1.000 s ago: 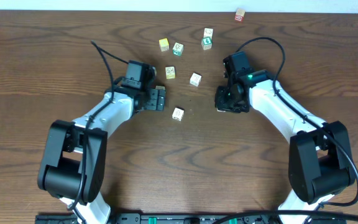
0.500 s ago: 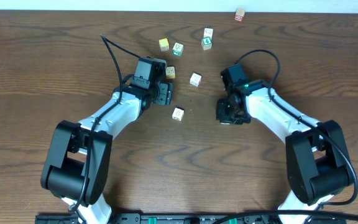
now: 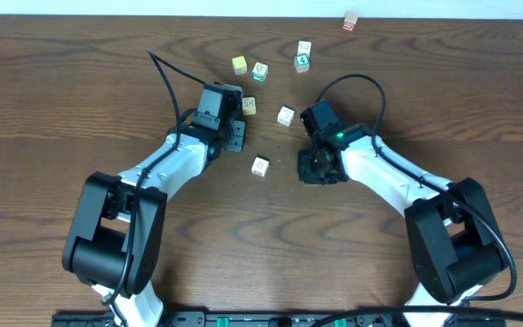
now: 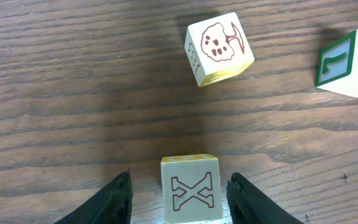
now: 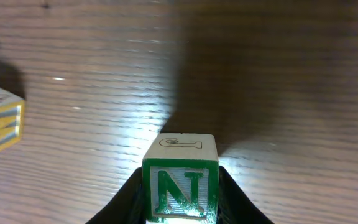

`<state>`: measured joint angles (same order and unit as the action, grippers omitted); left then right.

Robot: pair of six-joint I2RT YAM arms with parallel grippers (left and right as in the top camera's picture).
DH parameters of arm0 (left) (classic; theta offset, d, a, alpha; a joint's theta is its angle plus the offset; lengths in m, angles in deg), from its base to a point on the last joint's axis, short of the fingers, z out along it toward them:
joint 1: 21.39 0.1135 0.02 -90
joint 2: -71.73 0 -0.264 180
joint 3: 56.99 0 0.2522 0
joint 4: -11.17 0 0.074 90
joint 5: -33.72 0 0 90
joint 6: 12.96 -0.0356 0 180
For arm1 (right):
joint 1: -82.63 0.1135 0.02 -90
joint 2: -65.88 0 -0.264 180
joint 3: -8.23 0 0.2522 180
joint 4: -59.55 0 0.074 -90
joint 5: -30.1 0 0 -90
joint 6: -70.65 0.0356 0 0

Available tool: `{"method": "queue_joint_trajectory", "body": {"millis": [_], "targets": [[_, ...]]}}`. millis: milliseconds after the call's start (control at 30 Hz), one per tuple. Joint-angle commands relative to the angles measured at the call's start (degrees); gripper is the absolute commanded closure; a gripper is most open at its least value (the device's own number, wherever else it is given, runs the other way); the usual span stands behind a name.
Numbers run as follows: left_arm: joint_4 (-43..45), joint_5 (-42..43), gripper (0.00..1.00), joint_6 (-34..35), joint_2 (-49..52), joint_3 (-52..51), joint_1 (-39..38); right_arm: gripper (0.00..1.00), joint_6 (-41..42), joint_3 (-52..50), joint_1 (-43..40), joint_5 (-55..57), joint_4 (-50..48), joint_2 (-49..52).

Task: Lift 3 blocks
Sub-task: 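Lower the left gripper and grasp the red-lettered X block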

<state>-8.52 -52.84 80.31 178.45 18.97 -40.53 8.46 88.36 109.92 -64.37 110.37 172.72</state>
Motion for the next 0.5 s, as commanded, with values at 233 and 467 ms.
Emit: {"method": "queue_joint_trajectory", "body": {"millis": [233,467], "targets": [[0.0,-0.9,0.55,1.6,5.5,1.2,0.2,0.82,-0.5,-0.5,0.5,-1.2,-2.0,-0.4],[0.0,-0.9,0.66,2.0,5.8,1.3,0.2,0.81,-0.5,-0.5,0.5,-1.9,-3.5,-0.4]]}}
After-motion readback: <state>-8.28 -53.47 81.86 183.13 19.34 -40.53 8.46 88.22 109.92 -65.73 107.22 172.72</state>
